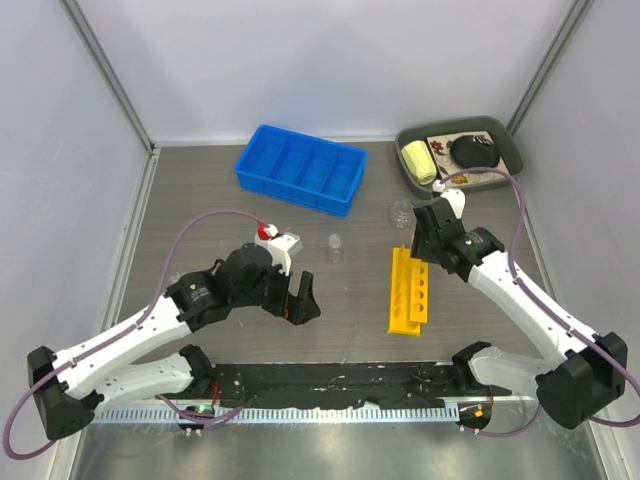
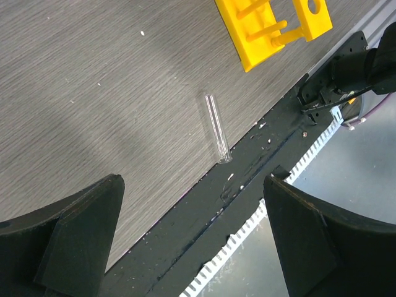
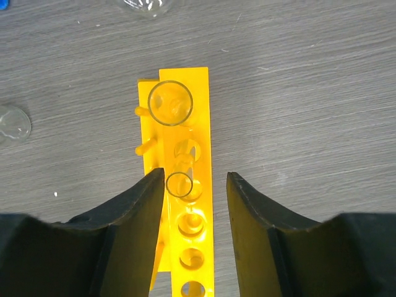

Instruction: Organize the chemistry lab equipment

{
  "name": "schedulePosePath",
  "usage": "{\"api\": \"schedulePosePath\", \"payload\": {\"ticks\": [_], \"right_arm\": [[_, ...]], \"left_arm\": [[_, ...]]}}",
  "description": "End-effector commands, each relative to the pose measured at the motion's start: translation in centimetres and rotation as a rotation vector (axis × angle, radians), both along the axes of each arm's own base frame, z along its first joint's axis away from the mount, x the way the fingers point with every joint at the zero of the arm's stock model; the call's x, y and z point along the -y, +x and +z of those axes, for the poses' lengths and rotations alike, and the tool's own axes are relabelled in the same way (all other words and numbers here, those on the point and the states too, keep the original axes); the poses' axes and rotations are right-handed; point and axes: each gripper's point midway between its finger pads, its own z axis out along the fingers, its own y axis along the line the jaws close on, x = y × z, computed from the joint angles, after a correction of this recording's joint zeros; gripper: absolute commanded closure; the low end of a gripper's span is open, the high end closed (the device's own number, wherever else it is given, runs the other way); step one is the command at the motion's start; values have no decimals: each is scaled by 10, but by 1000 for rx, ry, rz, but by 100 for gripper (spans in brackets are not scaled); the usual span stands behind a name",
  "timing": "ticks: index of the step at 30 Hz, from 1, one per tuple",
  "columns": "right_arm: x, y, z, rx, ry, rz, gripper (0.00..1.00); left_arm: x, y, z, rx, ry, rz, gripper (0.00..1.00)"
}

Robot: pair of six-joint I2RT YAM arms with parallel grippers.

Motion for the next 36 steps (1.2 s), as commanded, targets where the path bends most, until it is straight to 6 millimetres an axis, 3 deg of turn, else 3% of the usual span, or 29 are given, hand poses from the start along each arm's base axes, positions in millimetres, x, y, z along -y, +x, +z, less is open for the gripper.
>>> {"api": "schedulePosePath", "payload": {"ticks": [1, 6, 14, 21, 36], "right_arm": [[8, 2, 53, 101, -4, -8, 48], [10, -3, 93, 153, 8, 16, 44], [13, -21, 117, 156, 0, 68, 41], [11, -32, 113, 151, 28, 104, 40], [8, -43, 93, 125, 46, 146, 40]], "left_arm": [[19, 5, 4, 46, -25, -21, 0], [35, 4, -16, 58, 60, -5, 0], [68, -9, -71, 62, 272, 18, 0], [81, -13, -102, 55, 327, 69, 0], [104, -31, -130, 63, 393, 93, 0]]}}
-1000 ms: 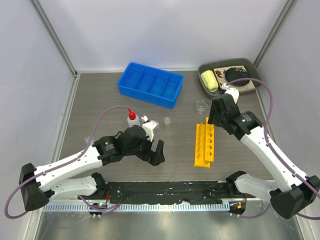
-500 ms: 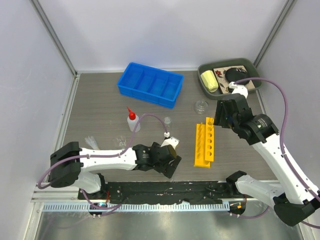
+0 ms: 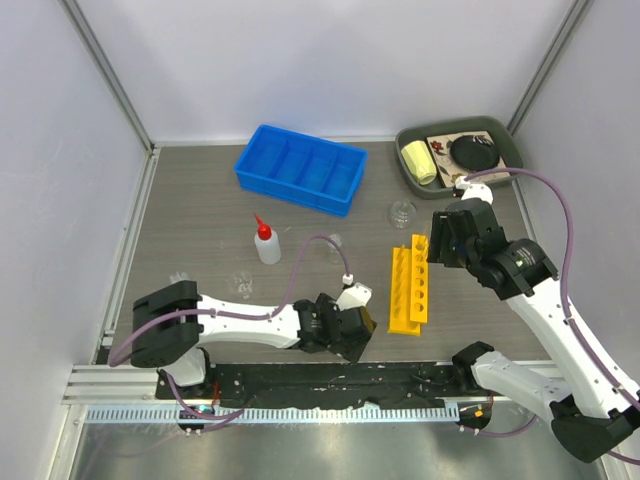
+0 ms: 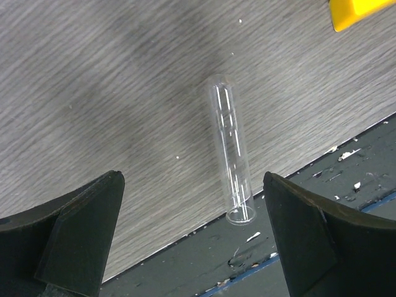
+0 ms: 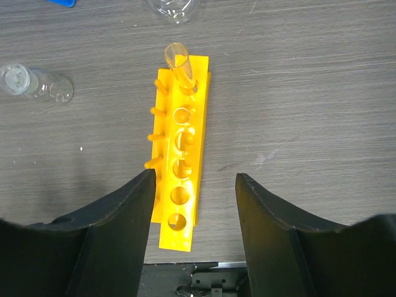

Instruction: Organize the chemistry lab equipment

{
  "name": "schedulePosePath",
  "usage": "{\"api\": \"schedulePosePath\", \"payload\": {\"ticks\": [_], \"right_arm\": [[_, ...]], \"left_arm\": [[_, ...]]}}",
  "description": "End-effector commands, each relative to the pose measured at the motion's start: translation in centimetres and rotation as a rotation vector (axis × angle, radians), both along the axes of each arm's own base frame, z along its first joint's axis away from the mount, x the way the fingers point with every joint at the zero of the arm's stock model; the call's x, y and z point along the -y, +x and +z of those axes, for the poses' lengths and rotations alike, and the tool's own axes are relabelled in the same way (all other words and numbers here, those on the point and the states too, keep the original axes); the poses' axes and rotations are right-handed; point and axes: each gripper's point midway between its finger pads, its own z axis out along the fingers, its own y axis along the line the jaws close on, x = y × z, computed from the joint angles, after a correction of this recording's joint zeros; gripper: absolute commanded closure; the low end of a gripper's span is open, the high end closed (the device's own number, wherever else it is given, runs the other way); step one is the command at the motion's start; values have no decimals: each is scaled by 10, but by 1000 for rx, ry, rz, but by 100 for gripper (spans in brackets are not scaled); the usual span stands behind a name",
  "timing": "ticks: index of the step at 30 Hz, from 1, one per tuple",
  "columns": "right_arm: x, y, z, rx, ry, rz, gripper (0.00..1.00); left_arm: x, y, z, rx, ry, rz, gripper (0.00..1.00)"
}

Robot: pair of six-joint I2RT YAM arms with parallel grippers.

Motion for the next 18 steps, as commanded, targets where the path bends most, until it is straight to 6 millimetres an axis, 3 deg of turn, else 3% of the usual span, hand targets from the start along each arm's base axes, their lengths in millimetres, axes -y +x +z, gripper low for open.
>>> {"api": "schedulePosePath", "payload": {"ticks": [1, 7, 13, 14, 18], "right_arm": [[-3, -1, 5, 32, 17, 25, 40], [-4, -5, 1, 23, 25, 35, 40], [-4, -9, 0, 24, 39, 35, 40], [-4, -9, 1, 24, 40, 38, 40], [-5, -11, -1, 17, 49, 42, 40]], "left_arm": [[20, 2, 9, 41, -50, 43, 0], [12, -8, -2, 41, -30, 57, 1], [2, -13, -16, 49, -6, 58, 27], [2, -14, -18, 48, -6, 59, 35], [-7, -19, -31, 43, 16, 58, 47]]}}
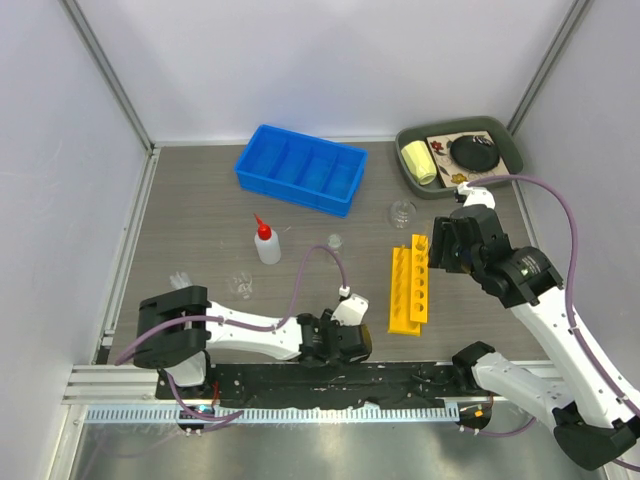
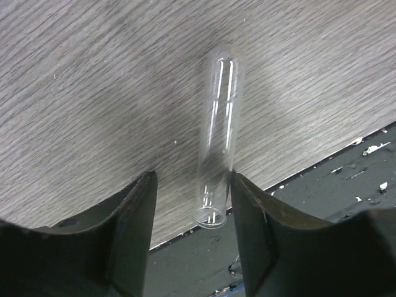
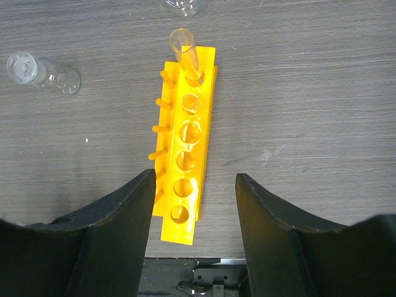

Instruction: Organize the chemistry lab equipment

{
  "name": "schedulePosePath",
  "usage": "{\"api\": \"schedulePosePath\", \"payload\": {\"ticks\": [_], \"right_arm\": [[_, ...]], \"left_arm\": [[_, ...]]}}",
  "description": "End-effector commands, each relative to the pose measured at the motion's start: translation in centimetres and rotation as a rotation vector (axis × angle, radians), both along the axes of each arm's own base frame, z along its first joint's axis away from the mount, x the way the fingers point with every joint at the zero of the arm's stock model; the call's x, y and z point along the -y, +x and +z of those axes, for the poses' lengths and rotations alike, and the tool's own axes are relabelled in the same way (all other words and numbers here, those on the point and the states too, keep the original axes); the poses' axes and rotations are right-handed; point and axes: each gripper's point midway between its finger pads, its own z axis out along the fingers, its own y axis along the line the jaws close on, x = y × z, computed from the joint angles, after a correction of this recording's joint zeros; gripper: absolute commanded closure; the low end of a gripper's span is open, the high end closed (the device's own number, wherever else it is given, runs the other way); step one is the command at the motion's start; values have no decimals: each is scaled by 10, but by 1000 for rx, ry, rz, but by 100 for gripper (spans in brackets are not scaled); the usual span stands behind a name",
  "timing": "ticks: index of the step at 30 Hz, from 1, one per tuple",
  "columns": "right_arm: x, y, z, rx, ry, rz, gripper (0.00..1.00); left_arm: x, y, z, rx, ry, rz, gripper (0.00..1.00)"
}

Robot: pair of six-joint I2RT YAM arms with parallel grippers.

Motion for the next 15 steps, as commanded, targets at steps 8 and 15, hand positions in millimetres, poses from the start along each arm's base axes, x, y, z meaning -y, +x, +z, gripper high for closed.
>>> {"api": "schedulePosePath", "payload": {"ticks": [8, 15], "right_arm": [[-7, -2, 2, 12, 41, 18, 40], [-15, -3, -1, -4, 67, 50, 40]], "left_arm": [[-11, -2, -19, 27, 15, 30, 69], [-15, 0, -5, 44, 15, 16, 87]]}}
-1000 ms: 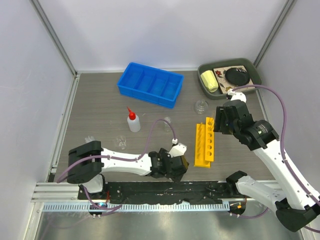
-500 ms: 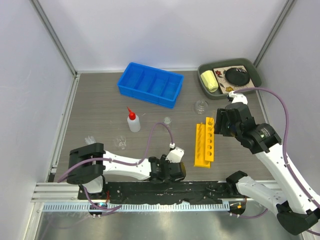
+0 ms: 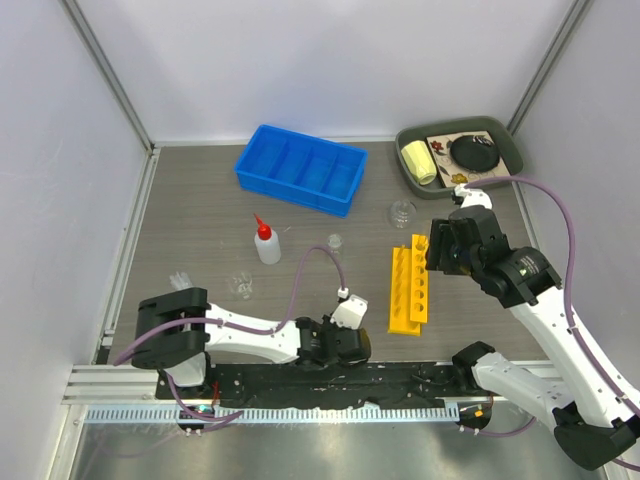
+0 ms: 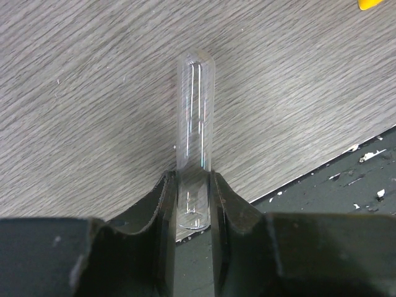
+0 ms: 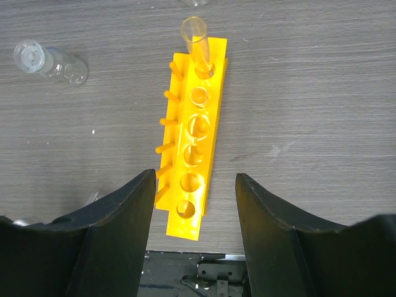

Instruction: Organize the chemistry lab equipment

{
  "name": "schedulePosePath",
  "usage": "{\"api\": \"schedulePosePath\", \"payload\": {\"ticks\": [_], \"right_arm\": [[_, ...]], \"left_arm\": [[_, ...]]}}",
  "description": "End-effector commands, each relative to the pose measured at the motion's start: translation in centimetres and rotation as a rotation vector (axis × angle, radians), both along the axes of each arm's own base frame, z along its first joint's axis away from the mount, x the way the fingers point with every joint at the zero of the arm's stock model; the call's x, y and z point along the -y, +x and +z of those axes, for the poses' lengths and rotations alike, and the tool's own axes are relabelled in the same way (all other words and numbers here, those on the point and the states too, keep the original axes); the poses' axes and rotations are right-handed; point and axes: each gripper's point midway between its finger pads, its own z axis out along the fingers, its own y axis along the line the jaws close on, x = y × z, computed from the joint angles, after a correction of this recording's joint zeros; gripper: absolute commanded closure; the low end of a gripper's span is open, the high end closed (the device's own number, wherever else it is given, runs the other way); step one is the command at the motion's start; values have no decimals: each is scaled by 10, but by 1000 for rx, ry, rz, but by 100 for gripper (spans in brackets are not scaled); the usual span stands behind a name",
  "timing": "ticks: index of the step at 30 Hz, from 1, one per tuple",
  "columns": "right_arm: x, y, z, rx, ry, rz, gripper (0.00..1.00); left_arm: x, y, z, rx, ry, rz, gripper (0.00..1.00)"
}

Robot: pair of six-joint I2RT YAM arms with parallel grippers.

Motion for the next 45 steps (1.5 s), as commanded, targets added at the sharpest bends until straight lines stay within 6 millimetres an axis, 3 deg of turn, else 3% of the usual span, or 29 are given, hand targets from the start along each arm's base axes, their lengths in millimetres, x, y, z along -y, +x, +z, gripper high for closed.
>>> {"api": "schedulePosePath", "payload": {"ticks": [1, 4, 6, 7, 9, 10, 12, 13, 15, 17, 19, 20, 28, 34, 45], "right_arm": [[-16, -1, 4, 9, 68, 57, 40], [-30, -2, 9, 9, 115, 121, 41], [-49, -8, 12, -11, 183, 219, 41], [-52, -10, 15, -13, 195, 235, 41], [-70, -21, 17, -50, 256, 335, 41], [-74, -26, 16, -66, 274, 364, 42], [-89, -39, 19, -94, 337, 456, 41], [-94, -45, 18, -105, 361, 486, 42], [-109, -57, 26, -124, 442, 571, 42], [-118, -66, 30, -138, 489, 622, 42], [-126, -77, 34, -172, 543, 675, 44], [-130, -80, 37, -174, 562, 696, 44], [-154, -107, 46, -257, 699, 785, 44], [-180, -117, 48, -253, 722, 852, 44], [-191, -101, 56, -187, 730, 834, 48]], "left_arm": [[-17, -4, 1, -7, 32, -2, 87], [-15, -3, 24, 7, -10, -40, 90], [-12, -8, 34, -8, -48, -100, 93], [-5, -9, 48, -5, -116, -121, 96], [-5, -13, 58, -3, -166, -173, 98], [5, -18, 80, -10, -274, -211, 98], [5, -23, 90, -6, -340, -274, 99], [11, -30, 115, -8, -449, -319, 98], [8, -30, 125, 0, -504, -363, 98], [9, -32, 152, -4, -619, -411, 98], [8, -28, 164, 8, -688, -439, 99], [5, -36, 176, -6, -741, -488, 99], [-5, -19, 210, 22, -899, -551, 100], [-2, -15, 220, -6, -960, -605, 100], [-11, -16, 237, -15, -1082, -641, 100]]}}
